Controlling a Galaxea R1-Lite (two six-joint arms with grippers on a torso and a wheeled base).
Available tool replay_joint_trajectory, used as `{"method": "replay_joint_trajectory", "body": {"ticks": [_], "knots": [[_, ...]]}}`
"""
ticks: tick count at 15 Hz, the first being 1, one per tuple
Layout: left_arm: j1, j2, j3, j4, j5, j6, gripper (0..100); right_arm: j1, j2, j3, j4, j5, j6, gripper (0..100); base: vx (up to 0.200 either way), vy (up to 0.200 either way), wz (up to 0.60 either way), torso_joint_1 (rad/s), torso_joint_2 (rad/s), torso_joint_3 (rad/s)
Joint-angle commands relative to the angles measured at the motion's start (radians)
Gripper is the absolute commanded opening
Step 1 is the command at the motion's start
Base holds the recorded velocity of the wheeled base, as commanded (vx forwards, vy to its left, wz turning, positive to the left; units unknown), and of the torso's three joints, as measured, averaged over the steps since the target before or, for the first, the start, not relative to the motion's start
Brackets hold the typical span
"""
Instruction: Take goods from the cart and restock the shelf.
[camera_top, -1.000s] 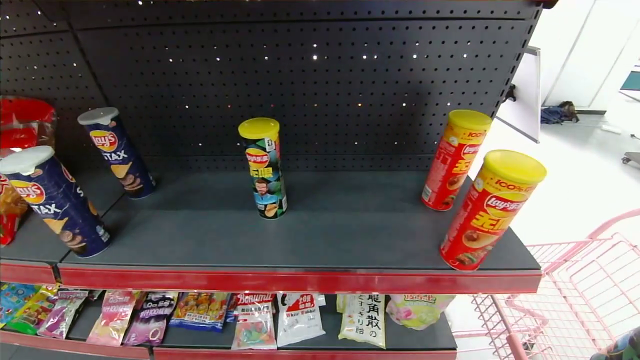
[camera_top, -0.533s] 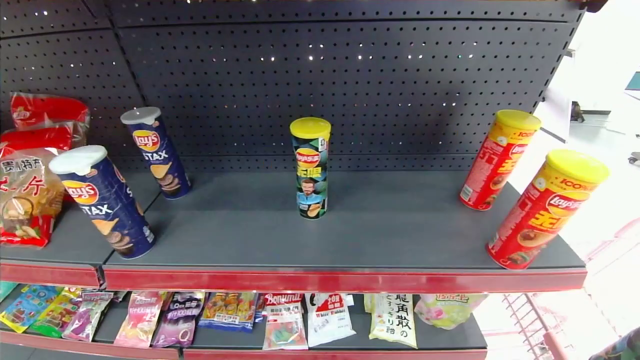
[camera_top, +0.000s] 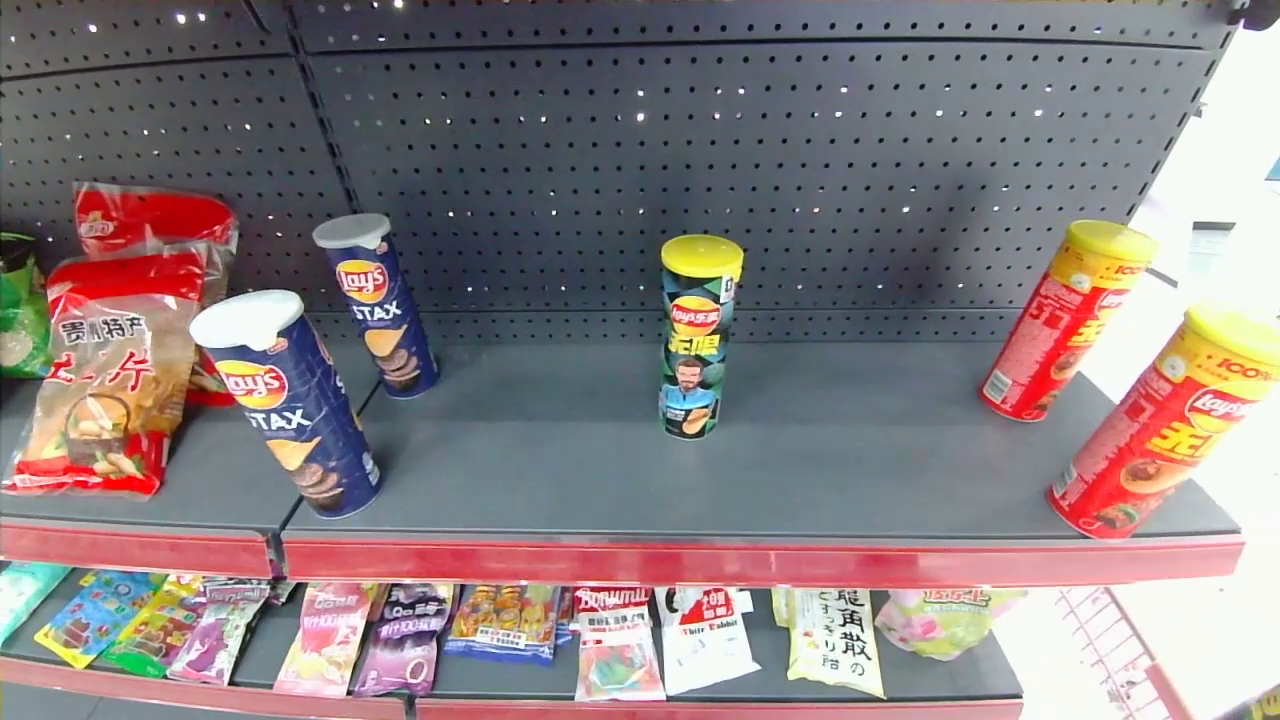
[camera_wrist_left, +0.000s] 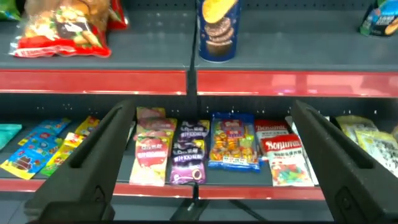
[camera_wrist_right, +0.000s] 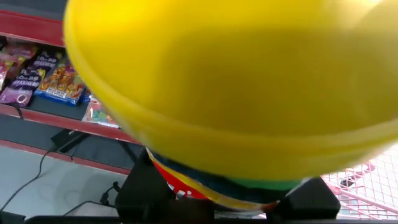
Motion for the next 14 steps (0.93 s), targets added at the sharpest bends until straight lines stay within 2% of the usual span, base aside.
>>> {"method": "replay_joint_trajectory", "body": {"ticks": [1,2,3,4,6,7,8,9,10,11,13,14], "knots": [[-0.005,0.043,0.000,0.000,0.000,0.005,100,0.006,-0.042,0.036,-0.003,0.013,0.006,0,0.000,0.000,0.00,0.000,0.00,0.000],[-0.027,0.047,-0.002,-0.002,-0.035,0.039,100,0.012,-0.078,0.052,-0.003,0.072,0.030,0,0.000,0.000,0.00,0.000,0.00,0.000],[-0.027,0.047,-0.008,-0.002,-0.104,0.080,100,0.021,-0.113,0.062,0.000,0.145,0.043,0,0.000,0.000,0.00,0.000,0.00,0.000],[-0.047,0.100,-0.098,0.000,-0.201,0.076,100,0.020,-0.138,0.081,-0.001,0.182,0.041,0,0.000,0.000,0.00,0.000,0.00,0.000],[-0.062,0.406,-0.347,-0.006,-0.302,0.034,100,0.023,-0.179,0.124,0.000,0.185,0.038,0,0.000,0.000,0.00,0.000,0.00,0.000],[-0.107,0.500,-0.407,-0.006,-0.417,0.039,100,0.023,-0.177,0.128,-0.003,0.187,0.040,0,0.000,0.000,0.00,0.000,0.00,0.000],[-0.139,0.548,-0.422,-0.008,-0.486,0.053,100,0.023,-0.176,0.128,-0.003,0.187,0.040,0,0.000,0.000,0.00,0.000,0.00,0.000],[-0.203,0.716,-0.477,-0.010,-0.571,0.113,100,0.023,-0.174,0.128,-0.003,0.187,0.040,0,0.000,0.000,0.00,0.000,0.00,0.000],[-0.219,0.854,-0.528,-0.042,-0.575,0.133,100,0.023,-0.171,0.128,-0.003,0.185,0.040,0,0.000,0.000,0.00,0.000,0.00,0.000],[-0.231,0.969,-0.561,-0.114,-0.583,0.139,100,0.023,-0.170,0.127,-0.003,0.185,0.040,0,0.000,0.000,0.00,0.000,0.00,0.000],[-0.302,1.169,-0.597,-0.295,-0.595,0.140,100,0.020,-0.170,0.127,-0.003,0.182,0.040,0,0.000,0.000,0.00,0.000,0.00,0.000],[-0.325,1.310,-0.624,-0.441,-0.615,0.139,100,0.018,-0.170,0.127,-0.003,0.179,0.040,0,0.000,0.000,0.00,0.000,0.00,0.000]]}}
